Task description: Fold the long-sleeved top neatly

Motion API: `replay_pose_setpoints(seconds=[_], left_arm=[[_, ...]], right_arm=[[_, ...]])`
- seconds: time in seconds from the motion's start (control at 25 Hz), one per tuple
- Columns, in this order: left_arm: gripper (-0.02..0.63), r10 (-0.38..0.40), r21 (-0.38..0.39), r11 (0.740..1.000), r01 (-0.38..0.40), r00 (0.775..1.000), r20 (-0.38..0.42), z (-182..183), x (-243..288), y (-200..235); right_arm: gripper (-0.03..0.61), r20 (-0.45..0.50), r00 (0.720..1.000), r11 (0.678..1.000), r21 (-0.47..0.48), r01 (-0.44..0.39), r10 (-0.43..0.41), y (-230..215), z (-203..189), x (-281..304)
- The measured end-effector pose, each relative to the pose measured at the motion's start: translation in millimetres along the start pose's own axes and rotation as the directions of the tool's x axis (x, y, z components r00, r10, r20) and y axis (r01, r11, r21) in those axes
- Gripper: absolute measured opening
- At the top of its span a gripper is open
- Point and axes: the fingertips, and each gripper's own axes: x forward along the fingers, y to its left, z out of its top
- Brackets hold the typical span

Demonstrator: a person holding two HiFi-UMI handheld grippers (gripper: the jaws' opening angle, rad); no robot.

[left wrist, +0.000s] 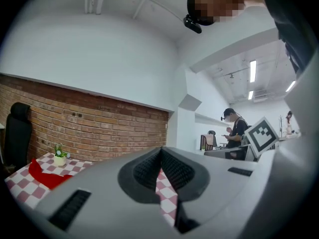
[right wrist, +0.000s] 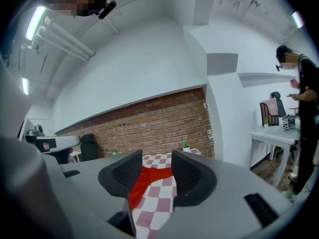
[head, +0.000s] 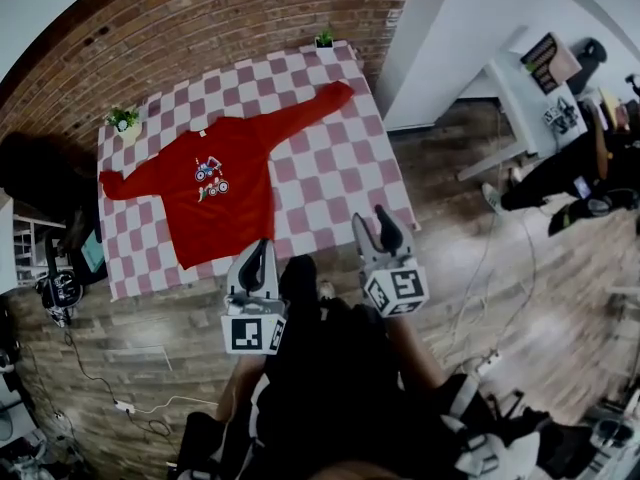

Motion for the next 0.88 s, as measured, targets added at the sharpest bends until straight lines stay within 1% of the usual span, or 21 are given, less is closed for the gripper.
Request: replay_pose_setpoints(seconds=[0.08,0.2,0.36,0.48,0.72,0.88], left_arm=[[0.006,-0.004,-0.026,1.000,0.004,1.000,0.010,2.1,20.9,5.9],[0.006,-0.024,-0.034,0.999,0.024,1.000,0.015,0.9,57.0,18.9],[0.006,-0.050,-0.051,0.997,0.049,0.999,-0.013,-3.2,105.2,34.5],[0.006,-0.071,-0.052,0.996,0.070,0.997,-0.018,-2.1,138.4,46.0],[0.006,-0.105,-0.086,0.991,0.100,0.993,-0.062,-12.8,194.8,70.1],[0.006,-0.114,-0.102,0.989,0.106,0.990,-0.078,-24.8,228.8,81.7]], right_arm=[[0.173,-0.004,1.000,1.000,-0.005,0.003,-0.003,-8.7,1.4,22.9],[0.173,-0.024,1.000,1.000,0.002,0.013,-0.013,-21.5,2.9,60.2],[0.173,-0.058,0.998,0.999,0.021,0.033,-0.032,-41.1,3.6,111.1],[0.173,-0.078,0.995,0.998,0.028,0.062,-0.060,-59.3,1.3,149.5],[0.173,-0.122,0.986,0.990,0.063,0.122,-0.114,-98.5,-15.1,228.5],[0.172,-0.149,0.980,0.985,0.094,0.145,-0.130,-125.3,-25.6,275.8]])
